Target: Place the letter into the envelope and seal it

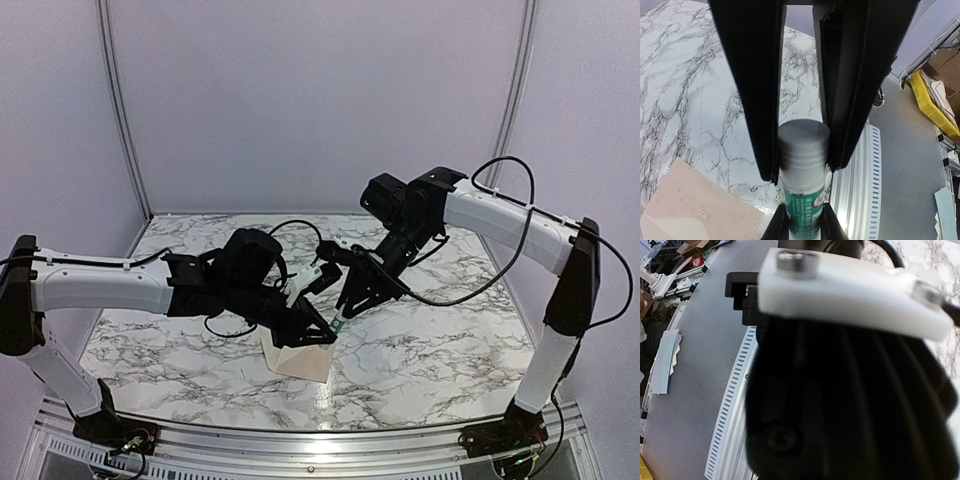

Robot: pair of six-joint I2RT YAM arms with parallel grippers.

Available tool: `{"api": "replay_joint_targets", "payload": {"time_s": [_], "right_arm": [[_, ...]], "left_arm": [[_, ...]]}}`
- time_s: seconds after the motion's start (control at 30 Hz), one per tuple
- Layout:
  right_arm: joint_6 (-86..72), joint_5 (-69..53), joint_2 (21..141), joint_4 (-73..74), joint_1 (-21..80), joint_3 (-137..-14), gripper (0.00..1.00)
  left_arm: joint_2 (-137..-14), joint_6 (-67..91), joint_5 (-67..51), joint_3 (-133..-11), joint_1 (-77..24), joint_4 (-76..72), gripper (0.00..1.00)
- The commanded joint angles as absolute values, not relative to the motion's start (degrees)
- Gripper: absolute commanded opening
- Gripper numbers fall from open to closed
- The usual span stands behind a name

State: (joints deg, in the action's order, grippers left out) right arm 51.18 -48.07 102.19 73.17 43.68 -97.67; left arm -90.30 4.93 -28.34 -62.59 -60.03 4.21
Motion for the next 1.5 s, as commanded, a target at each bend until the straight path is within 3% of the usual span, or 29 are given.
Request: {"api": "replay_joint_targets", "payload": {"time_s": [0.0, 0.23, 0.47, 0.77, 0.97, 1.47], "right_arm": [[54.06, -53.92, 103.00, 74.85, 38.69, -103.18, 0.00], [49.34, -54.47, 102.66, 72.50, 34.88, -101.79, 0.00], [41.30, -45.34, 99.66, 63.10, 29.14, -92.29, 0.00], [33.86, -19.74, 96.52, 47.67, 25.41, -77.35, 0.00], [31.96, -9.38, 97.74, 41.29, 25.32, -71.16, 0.00], [30.66, -7.28, 101.97, 34.97, 23.77, -66.21, 0.04]], "left_arm": [[-92.38, 3.93, -29.54, -60.92, -60.64, 13.49, 0.00], [-92.46, 3.00, -28.61, -61.11, -60.64, 15.04, 0.00], [-90.73, 2.76, -27.35, -60.27, -60.49, 15.03, 0.00], [-86.66, 2.44, -24.20, -59.50, -59.86, 14.67, 0.00], [-84.86, 4.58, -20.89, -59.06, -59.56, 11.37, 0.00], [-81.70, 9.14, -17.21, -55.23, -59.24, 0.53, 0.00]]}}
